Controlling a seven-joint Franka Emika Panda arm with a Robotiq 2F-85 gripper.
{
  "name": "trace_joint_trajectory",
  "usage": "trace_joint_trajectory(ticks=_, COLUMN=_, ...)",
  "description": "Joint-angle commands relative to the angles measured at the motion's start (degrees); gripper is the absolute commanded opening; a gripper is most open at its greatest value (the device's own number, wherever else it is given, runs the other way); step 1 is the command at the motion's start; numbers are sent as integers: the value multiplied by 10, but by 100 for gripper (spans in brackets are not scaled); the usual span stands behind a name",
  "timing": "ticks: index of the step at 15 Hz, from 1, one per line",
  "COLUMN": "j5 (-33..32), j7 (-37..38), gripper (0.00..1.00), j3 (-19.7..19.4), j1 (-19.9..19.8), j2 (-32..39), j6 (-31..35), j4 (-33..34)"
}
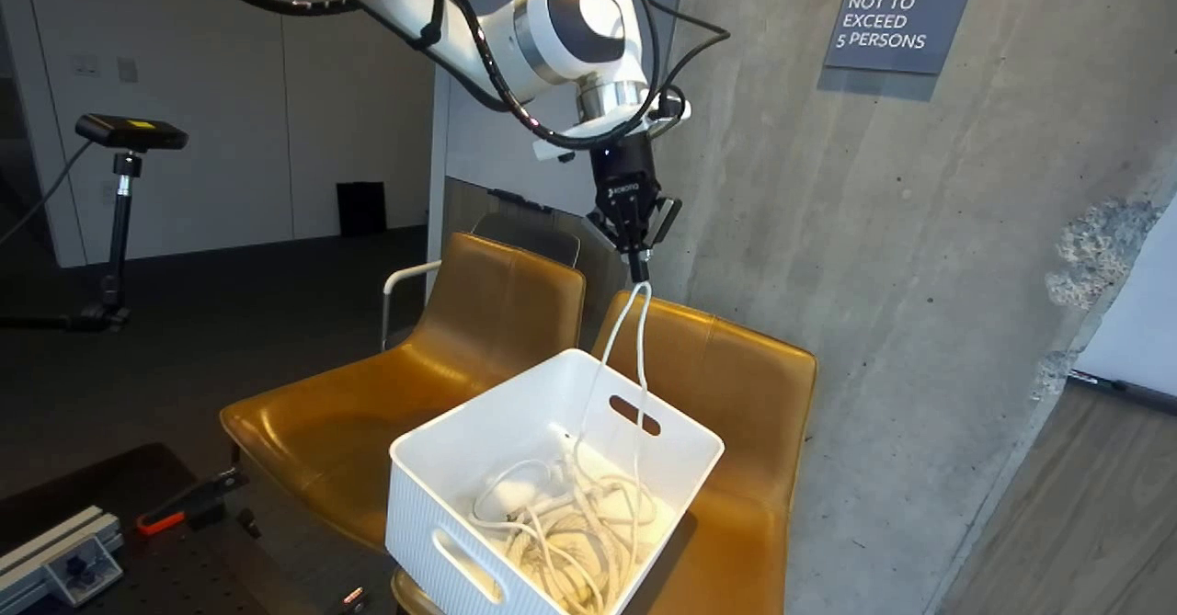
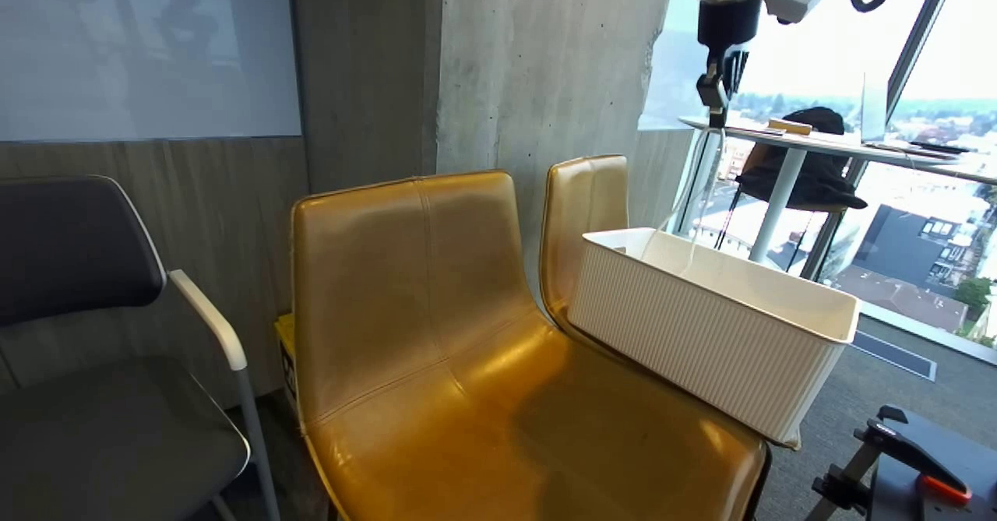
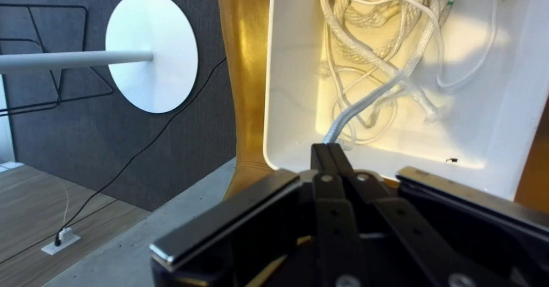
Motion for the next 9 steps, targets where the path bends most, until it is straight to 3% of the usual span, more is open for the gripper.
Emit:
trace_joint_trajectory(ticks=1, j5=1, j7=14, gripper=0, j3=7, j1=-16, j2=-44, j6=45, j4=-124)
trace_joint_trajectory(ticks=2, j5=3, j7=15, gripper=0, j3=7, j1=-19, j2=-46, j6=52, j4=-148)
trace_joint_trajectory(ticks=3, j5=6, j7=17, gripper=26, j3=8, j1=-22, j2=-47, j6=62, j4=-170)
trace_joint_trajectory(ticks=5, j5=10, j7=27, gripper=33, j3=13, j1=-21, j2=-50, j6=82, j4=-217)
trace_joint_trajectory(ticks=9, j5=10, j7=35, gripper=63, j3=22, j1=-16, j2=-39, j6=135, j4=-278)
